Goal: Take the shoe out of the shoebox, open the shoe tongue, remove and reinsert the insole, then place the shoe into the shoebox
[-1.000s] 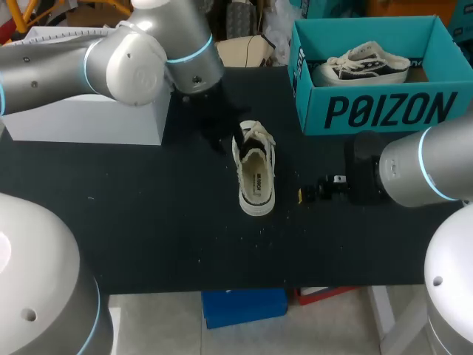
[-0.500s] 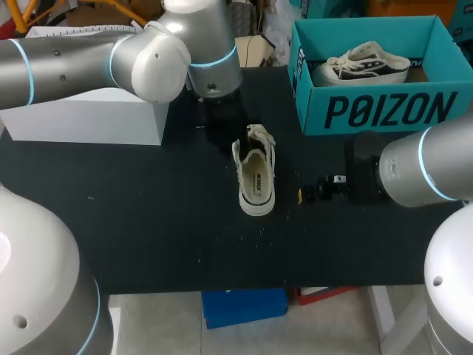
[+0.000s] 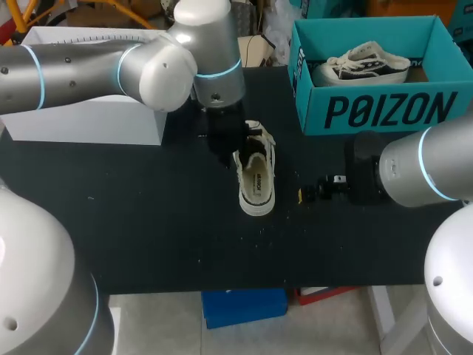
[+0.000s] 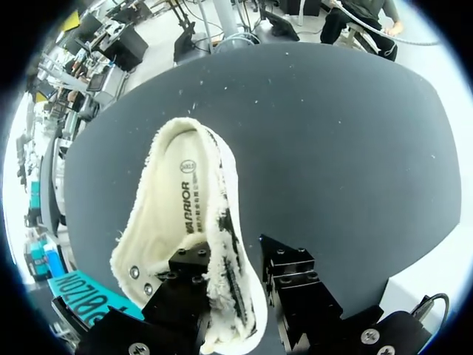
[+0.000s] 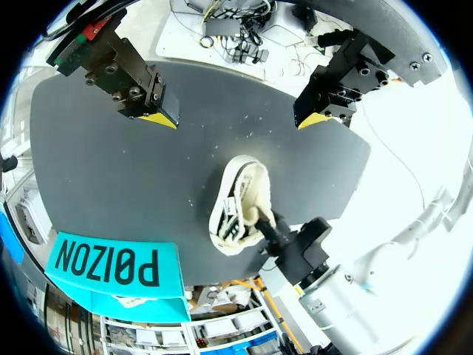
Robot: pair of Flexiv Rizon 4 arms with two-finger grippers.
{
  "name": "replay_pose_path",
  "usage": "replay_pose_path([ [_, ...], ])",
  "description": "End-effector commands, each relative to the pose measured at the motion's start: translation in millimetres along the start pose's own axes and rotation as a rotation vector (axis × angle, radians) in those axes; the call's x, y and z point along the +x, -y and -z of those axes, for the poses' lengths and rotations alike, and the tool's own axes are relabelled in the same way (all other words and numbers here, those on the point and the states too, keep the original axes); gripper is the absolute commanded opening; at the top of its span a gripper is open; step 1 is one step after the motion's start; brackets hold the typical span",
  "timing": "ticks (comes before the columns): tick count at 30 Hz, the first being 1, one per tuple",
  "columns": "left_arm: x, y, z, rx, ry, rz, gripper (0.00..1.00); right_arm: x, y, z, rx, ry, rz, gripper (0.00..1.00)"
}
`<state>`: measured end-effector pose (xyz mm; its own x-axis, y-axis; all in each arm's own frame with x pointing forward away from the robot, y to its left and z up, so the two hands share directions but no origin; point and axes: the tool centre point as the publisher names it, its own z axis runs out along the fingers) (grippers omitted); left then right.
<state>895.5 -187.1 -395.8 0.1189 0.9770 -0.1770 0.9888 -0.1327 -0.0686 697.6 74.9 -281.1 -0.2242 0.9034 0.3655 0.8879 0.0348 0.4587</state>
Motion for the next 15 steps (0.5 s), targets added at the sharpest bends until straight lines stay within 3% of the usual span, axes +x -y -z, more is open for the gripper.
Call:
replay_pose_path([
  [1,-3.4,-6.4,-10.6,0.008,-0.015,-0.014,0.29,-0.1,0.6,0.1,0.000,-0.001,-0.001,1.00],
  [9,-5.3,-8.6,-13.9,-0.017,-0.026,-0.030,0.25,-0.1,0.6,0.1,0.000,-0.001,-0.001,1.00],
  [10,-5.7,-8.7,-14.3,-0.019,-0.027,-0.033,0.22,-0.1,0.6,0.1,0.000,-0.001,-0.001,1.00],
  [12,-6.7,-8.7,-15.6,-0.035,-0.040,-0.048,0.00,-0.1,0.6,0.1,0.000,-0.001,-0.001,1.00],
  [15,-8.6,-6.5,-15.7,-0.035,-0.030,-0.066,0.00,-0.1,0.6,0.1,0.000,-0.001,-0.001,1.00],
])
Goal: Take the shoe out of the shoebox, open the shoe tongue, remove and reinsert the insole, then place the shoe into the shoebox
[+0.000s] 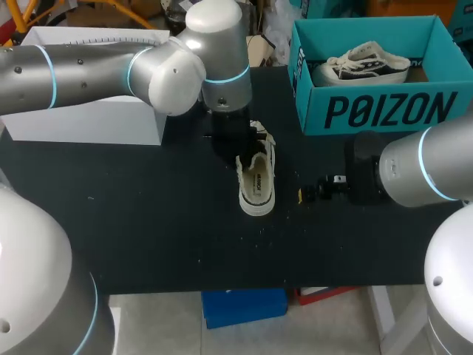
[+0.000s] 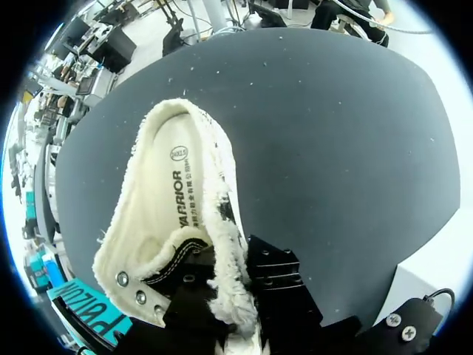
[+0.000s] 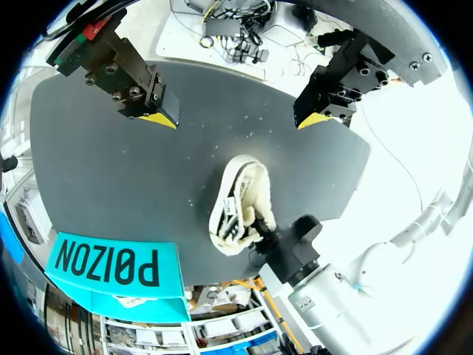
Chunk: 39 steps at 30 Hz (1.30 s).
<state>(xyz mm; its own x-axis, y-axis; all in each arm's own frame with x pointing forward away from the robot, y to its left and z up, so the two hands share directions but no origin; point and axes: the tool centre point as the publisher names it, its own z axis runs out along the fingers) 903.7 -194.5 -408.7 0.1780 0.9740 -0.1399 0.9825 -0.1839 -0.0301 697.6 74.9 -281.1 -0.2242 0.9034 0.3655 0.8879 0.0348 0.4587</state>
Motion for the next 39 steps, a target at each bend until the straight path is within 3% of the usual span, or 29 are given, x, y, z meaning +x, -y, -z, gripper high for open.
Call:
replay_pose_path([
  [1,-5.6,4,1,-0.014,0.014,-0.018,0.00,-0.1,0.6,0,0.000,-0.001,-0.001,1.00],
  [6,-8.4,10,34,-0.039,0.049,-0.037,0.00,-0.1,0.6,0,0.000,-0.001,-0.001,1.00],
  [11,-12.4,15,82,-0.085,0.095,-0.030,0.00,-0.1,0.6,0,0.000,-0.001,-0.001,1.00],
  [20,-23.0,14,180,-0.243,0.105,0.069,0.00,-0.1,0.6,0,0.000,-0.001,-0.001,1.00],
  [24,-18.5,7,211,-0.254,0.154,0.189,0.00,-0.1,0.6,0,0.000,-0.001,-0.001,1.00],
  [28,-6.0,-4,228,-0.226,0.265,0.383,0.00,-0.1,0.6,0,0.000,-0.001,-0.001,1.00],
  [31,7.2,-12,237,-0.244,0.285,0.477,0.00,-0.1,0.6,0,0.000,-0.001,-0.001,1.00],
  [39,65.8,-14,252,-0.303,0.295,0.682,0.00,-0.1,0.6,0,0.000,-0.001,-0.001,1.00],
])
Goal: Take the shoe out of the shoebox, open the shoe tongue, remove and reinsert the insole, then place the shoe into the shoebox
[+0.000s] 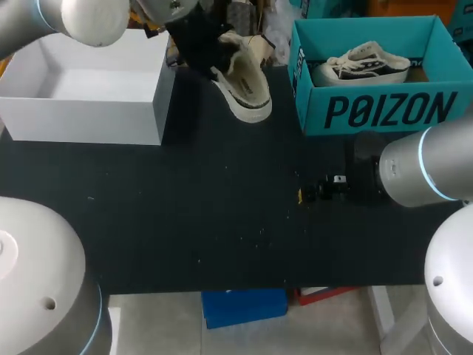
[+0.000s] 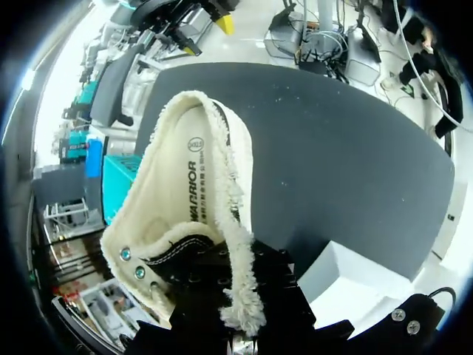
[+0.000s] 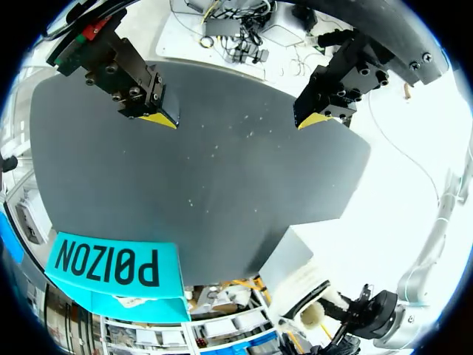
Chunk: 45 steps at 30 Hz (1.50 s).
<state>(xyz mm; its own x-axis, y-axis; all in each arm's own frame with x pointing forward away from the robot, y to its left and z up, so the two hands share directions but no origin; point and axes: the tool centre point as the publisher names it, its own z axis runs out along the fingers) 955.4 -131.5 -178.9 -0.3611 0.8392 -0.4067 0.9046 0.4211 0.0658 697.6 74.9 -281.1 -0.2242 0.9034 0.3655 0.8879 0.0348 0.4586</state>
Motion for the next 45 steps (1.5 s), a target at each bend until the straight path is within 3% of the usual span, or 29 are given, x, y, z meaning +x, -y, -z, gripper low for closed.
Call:
replay_pose_path([
  [1,38.6,-9,26,-0.054,0.037,0.140,0.00,0.0,0.6,0,0.000,-0.001,-0.001,1.00],
  [8,105.3,-34,41,-0.087,0.010,0.303,0.00,0.0,0.6,0,0.000,-0.001,-0.001,1.00],
  [17,173.6,-56,46,-0.115,-0.006,0.445,0.00,0.0,0.6,0,0.000,-0.001,-0.001,1.00],
  [28,211.3,-89,57,-0.152,0.017,0.559,0.00,0.0,0.6,0,0.000,-0.001,-0.001,1.00],
  [38,250.4,-138,75,-0.196,0.022,0.678,0.00,0.0,0.6,0,0.000,-0.001,-0.001,1.00],
  [45,274.4,-175,75,-0.214,0.007,0.746,0.00,0.0,0.6,0,0.000,-0.001,-0.001,1.00],
])
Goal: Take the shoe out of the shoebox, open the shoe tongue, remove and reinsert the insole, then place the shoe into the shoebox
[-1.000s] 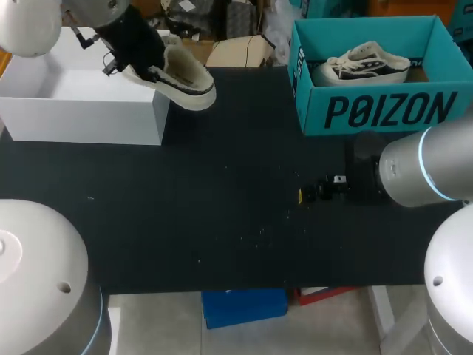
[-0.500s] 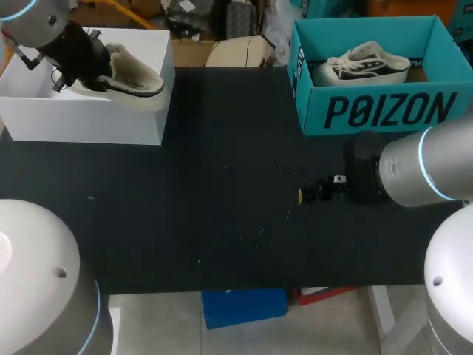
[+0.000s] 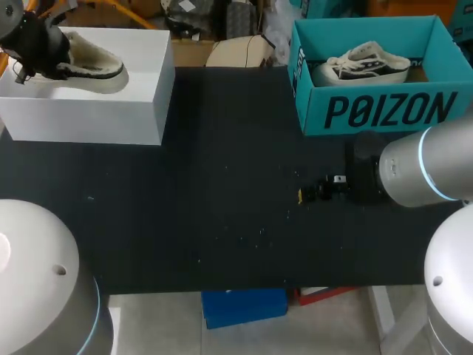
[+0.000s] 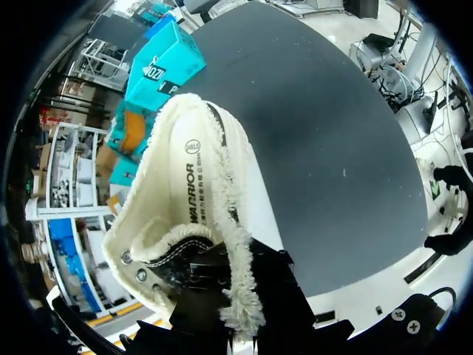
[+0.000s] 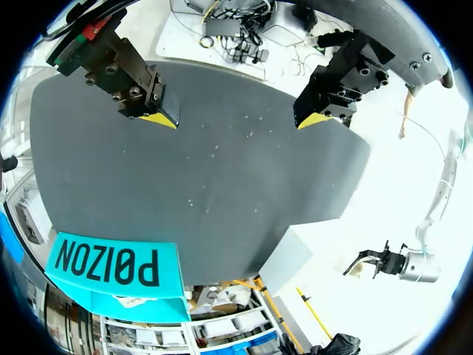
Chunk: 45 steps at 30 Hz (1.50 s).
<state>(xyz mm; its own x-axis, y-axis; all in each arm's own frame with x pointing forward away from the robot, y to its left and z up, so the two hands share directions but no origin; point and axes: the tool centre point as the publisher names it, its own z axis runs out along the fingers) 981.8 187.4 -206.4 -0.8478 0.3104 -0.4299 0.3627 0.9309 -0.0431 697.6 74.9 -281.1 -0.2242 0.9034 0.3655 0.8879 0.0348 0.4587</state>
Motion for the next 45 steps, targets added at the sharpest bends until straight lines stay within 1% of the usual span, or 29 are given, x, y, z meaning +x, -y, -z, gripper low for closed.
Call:
replay_pose_path([
  [1,-9.9,-21,-10,0.003,-0.016,0.011,0.00,0.0,0.6,0,0.000,-0.001,-0.001,1.00],
  [7,-24.0,-51,-25,-0.008,-0.038,0.022,0.00,0.0,0.6,0,0.000,-0.001,-0.001,1.00],
  [12,-38.1,-71,-45,-0.012,-0.089,0.030,0.00,0.0,0.6,0,0.000,-0.001,-0.001,1.00],
  [15,-44.6,-73,-58,-0.003,-0.095,0.022,0.00,0.0,0.6,0,0.000,-0.001,-0.001,1.00],
  [22,-56.8,-67,-81,0.006,-0.106,0.008,0.00,0.0,0.6,0,0.000,-0.001,-0.001,1.00],
  [29,-51.3,-63,-94,0.010,-0.103,0.006,0.00,0.0,0.6,0,0.000,-0.001,-0.001,1.00],
  [37,-35.3,-66,-110,0.010,-0.100,0.012,0.00,0.0,0.6,0,0.000,-0.001,-0.001,1.00],
  [39,-29.7,-67,-117,0.006,-0.103,0.009,0.00,0.0,0.6,0,0.000,-0.001,-0.001,1.00],
  [45,-23.9,-67,-130,0.014,-0.106,0.008,0.00,0.0,0.6,0,0.000,-0.001,-0.001,1.00],
])
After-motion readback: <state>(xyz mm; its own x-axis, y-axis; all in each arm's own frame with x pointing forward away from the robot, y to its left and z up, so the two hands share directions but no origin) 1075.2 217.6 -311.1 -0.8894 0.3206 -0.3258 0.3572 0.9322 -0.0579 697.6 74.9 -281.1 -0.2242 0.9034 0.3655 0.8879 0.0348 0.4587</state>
